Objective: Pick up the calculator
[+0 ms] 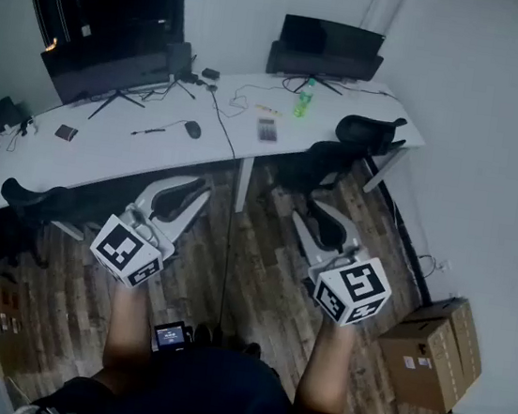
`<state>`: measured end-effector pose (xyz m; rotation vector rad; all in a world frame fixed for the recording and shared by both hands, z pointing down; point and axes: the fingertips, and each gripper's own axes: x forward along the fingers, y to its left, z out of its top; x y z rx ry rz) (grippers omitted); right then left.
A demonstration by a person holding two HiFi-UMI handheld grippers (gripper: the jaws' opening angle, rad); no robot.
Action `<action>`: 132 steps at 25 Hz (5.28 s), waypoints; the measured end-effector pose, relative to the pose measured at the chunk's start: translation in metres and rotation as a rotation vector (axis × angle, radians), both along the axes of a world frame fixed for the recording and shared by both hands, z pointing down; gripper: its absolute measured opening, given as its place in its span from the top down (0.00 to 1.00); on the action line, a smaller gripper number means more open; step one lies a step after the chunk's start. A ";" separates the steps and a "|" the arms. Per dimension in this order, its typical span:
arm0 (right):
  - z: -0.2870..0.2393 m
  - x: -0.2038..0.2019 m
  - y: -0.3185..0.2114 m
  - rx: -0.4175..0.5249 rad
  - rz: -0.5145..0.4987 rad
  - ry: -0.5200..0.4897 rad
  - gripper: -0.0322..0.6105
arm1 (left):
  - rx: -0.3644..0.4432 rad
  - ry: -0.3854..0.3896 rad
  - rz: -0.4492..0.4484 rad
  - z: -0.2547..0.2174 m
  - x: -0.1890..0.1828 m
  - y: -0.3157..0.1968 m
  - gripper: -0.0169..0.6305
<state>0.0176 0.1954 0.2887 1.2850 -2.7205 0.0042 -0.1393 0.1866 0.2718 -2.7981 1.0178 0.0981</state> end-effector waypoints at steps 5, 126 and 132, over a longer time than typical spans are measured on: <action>0.001 -0.014 0.000 -0.002 0.009 0.005 0.80 | 0.003 0.003 0.010 0.001 -0.014 -0.001 0.89; 0.019 0.041 -0.445 -0.080 0.157 -0.107 0.80 | -0.045 0.005 0.126 0.019 0.026 -0.474 0.89; 0.019 0.035 -0.472 -0.084 0.116 -0.110 0.80 | -0.058 -0.001 0.078 0.023 0.013 -0.488 0.89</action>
